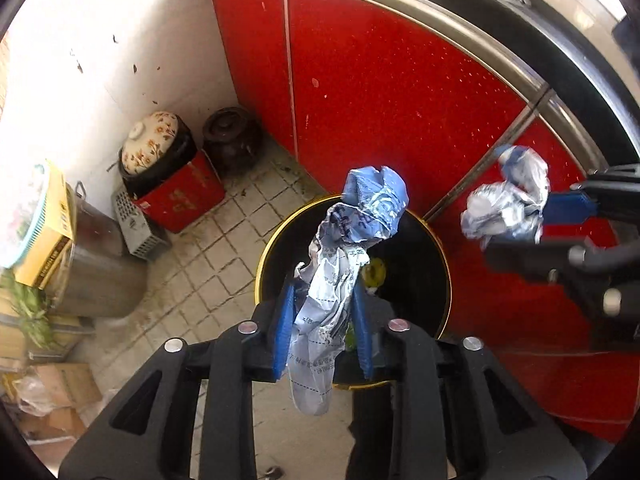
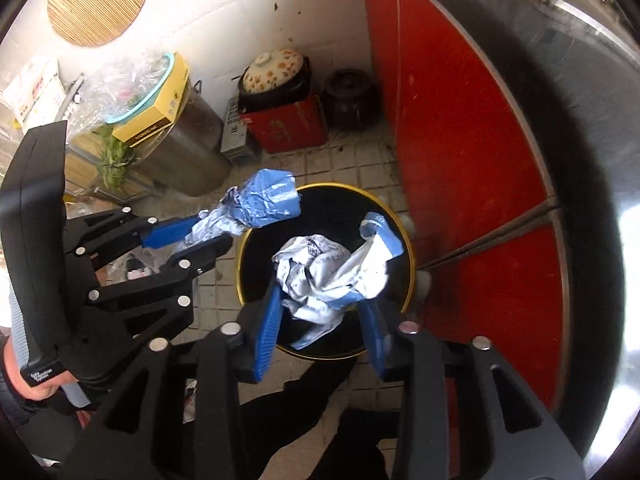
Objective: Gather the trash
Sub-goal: 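Carry the foil and paper to the bin and open both tools over it, then move both open tools back over the empty counter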
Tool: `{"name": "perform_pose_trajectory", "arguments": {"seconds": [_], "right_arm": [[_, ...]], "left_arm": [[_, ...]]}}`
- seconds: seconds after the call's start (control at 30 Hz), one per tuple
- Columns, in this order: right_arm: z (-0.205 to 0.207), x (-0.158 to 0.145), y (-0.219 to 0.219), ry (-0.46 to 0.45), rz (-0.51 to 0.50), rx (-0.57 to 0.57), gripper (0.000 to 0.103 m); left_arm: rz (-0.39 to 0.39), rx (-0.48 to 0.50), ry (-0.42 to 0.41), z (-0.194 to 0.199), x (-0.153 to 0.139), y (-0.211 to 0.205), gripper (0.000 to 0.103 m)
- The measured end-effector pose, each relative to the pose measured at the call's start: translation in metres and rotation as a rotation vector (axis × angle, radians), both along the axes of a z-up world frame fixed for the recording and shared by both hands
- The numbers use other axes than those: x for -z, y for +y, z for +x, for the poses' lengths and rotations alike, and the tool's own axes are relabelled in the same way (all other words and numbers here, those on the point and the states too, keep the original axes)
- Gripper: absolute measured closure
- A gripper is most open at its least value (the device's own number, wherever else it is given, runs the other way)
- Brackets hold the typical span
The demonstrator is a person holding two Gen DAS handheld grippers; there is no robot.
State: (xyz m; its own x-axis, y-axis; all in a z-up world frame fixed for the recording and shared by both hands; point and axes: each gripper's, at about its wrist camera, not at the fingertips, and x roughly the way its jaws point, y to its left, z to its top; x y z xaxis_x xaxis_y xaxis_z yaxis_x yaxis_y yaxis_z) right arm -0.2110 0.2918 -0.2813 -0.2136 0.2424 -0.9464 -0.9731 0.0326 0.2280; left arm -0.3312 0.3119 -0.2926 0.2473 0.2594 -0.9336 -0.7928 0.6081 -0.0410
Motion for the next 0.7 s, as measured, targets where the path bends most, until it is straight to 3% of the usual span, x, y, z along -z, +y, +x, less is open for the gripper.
{"name": "perform_pose_trajectory", "arguments": {"seconds": [0.03,0.1,0.27,0.4,0.57,0.7], "right_arm": [[0.0,0.002,0.001,-0.001,0.002,0.0,0.033],[0.003,0.004,0.001,-0.001,-0.009,-0.008,0.03],[0.001,-0.003,-0.001,-0.022,-0.003,-0.042,0.026],[0.004,-0.025,-0.009,-0.035,0.041,-0.042,0.017],[0.014,-0.069,-0.035,-0.076,0.128,-0.067,0.011],[0.028,-0.118,-0.064,-0.104,0.195,-0.079,0.01]], "left_arm": [[-0.002,-0.003,-0.01,-0.001,0.001,0.001,0.04],[0.031,-0.011,-0.003,-0.001,-0.001,-0.001,0.025],[0.037,0.0,0.024,-0.002,-0.003,-0.003,0.022],[0.051,-0.022,0.026,-0.007,-0.019,-0.007,0.014],[0.068,-0.033,0.034,-0.008,-0.044,-0.014,0.012],[0.122,-0.018,0.038,0.003,-0.083,-0.02,0.011]]}}
